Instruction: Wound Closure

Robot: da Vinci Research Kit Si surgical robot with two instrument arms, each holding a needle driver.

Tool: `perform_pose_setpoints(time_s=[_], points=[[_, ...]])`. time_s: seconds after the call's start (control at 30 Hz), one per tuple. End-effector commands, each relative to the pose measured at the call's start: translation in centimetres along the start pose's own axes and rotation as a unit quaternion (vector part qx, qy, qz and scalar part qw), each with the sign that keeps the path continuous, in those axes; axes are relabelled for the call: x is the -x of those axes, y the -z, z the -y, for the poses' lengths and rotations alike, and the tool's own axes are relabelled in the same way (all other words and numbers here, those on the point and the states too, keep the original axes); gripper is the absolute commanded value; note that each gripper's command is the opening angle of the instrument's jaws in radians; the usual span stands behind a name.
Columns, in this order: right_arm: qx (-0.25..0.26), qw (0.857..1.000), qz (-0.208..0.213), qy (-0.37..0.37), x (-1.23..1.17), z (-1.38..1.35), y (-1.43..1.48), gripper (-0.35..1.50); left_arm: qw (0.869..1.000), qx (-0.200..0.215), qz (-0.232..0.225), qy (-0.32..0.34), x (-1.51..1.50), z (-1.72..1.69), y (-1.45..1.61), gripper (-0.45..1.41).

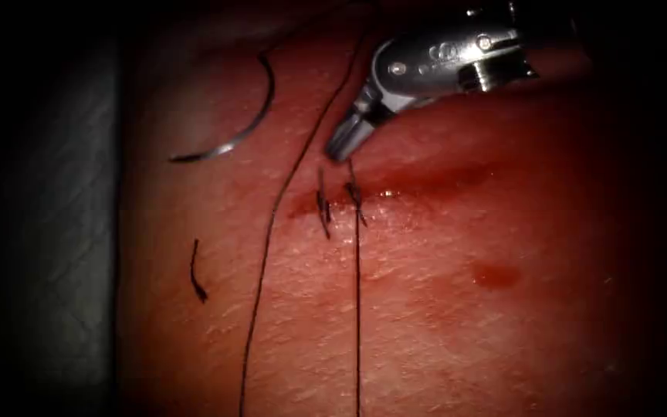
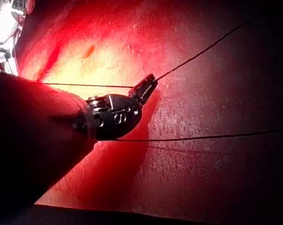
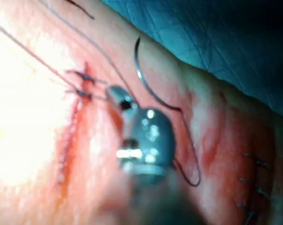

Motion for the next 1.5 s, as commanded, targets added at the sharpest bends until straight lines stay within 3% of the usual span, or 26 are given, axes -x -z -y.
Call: perform_pose_setpoints(time_s=[0.03, 0.63, 0.83, 1.07, 1.1, 1.17, 1.2, 1.3, 1.5], points=[[0.002, 1.000, 0.001, -0.001, 0.04, -0.04, -0.10, -0.35, 1.000, 0.001, -0.001, 0.000, 0.01, -0.08, -0.07, -0.45], [0.036, 0.998, 0.045, -0.023, 0.32, -0.13, -0.04, -0.35, 1.000, 0.016, -0.020, 0.008, -0.21, -0.49, -0.29, -0.45], [0.032, 0.998, 0.043, -0.021, 0.25, -0.05, -0.11, -0.35, 1.000, 0.018, -0.023, 0.009, -0.20, -0.45, -0.29, -0.45], [0.044, 0.998, 0.033, -0.021, 0.19, 0.03, -0.04, -0.35, 1.000, 0.013, -0.015, 0.016, -0.19, -0.14, -0.19, -0.45], [0.058, 0.997, 0.036, -0.021, 0.19, 0.05, -0.02, -0.06, 1.000, 0.012, -0.012, 0.015, -0.18, -0.09, -0.17, -0.45], [0.088, 0.995, 0.038, -0.021, 0.19, 0.09, 0.06, 0.79, 1.000, 0.009, -0.005, 0.008, -0.17, 0.03, -0.13, -0.45], [0.104, 0.993, 0.039, -0.031, 0.19, 0.11, 0.10, 1.01, 1.000, 0.008, -0.003, 0.005, -0.17, 0.08, -0.11, -0.45], [0.135, 0.989, 0.033, -0.054, 0.20, 0.24, 0.27, 1.18, 1.000, 0.005, 0.007, -0.002, -0.14, 0.26, -0.04, -0.45], [0.203, 0.974, 0.004, -0.101, 0.23, 0.61, 0.72, 1.11, 0.999, -0.001, 0.038, -0.031, -0.01, 0.70, 0.16, -0.45]])
